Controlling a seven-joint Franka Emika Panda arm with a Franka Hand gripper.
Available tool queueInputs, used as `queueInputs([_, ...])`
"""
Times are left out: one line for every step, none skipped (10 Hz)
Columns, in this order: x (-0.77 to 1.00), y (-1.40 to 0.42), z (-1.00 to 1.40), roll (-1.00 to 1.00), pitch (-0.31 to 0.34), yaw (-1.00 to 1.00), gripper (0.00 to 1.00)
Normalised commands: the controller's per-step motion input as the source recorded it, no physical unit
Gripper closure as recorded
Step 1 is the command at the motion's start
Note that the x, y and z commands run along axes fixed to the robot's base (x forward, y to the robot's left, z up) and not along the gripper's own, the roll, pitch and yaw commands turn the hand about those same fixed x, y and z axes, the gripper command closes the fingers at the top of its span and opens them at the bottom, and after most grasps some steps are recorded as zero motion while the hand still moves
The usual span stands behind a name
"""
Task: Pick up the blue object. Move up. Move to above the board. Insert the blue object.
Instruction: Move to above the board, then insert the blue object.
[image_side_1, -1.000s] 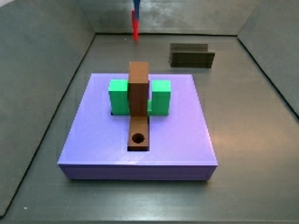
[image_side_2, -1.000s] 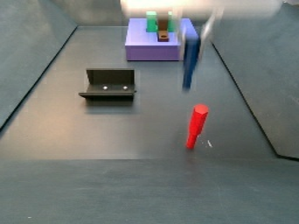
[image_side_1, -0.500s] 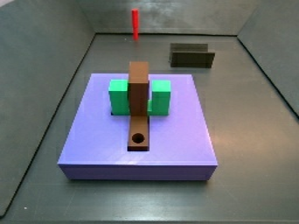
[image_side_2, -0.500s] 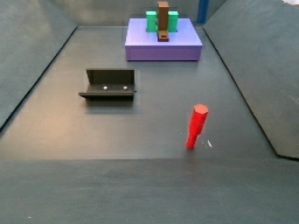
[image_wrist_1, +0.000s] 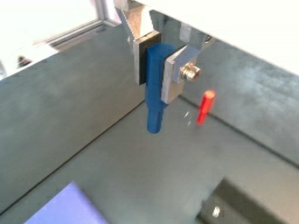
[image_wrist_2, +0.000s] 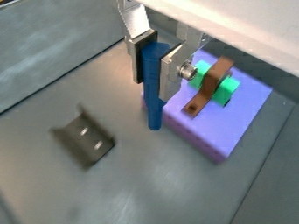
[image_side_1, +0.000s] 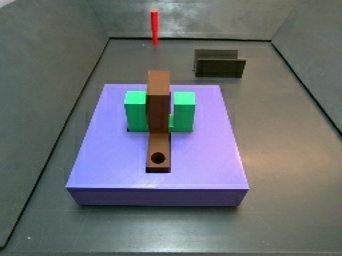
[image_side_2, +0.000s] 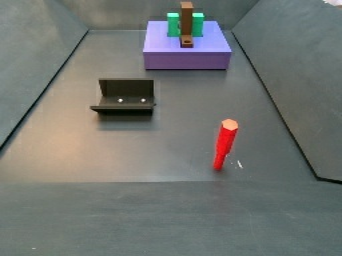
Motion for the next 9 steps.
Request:
queueInputs([0.12, -1.4, 0.16, 0.0, 0.039, 0.03, 1.0])
queueInputs([0.13, -1.4, 0.16, 0.01, 0.074, 0.01, 1.0])
queueInputs([0.13, -1.4, 0.16, 0.02, 0.082, 0.03, 1.0])
queueInputs([0.14, -1.4, 0.17, 0.06, 0.084, 0.03, 1.0])
queueInputs([0.23, -1.4, 0.18, 0.01, 0.147, 0.02, 1.0])
queueInputs([0.18, -0.98, 0.14, 0.03, 0.147, -0.01, 1.0])
queueInputs([0.13, -0.37, 0.06, 0.04, 0.149, 0.0, 1.0])
queueInputs([0.0, 0.0, -0.02, 0.0, 0.0, -0.01, 1.0])
queueInputs([0.05, -0.62, -0.49, -0.16, -0.109, 0.0, 1.0])
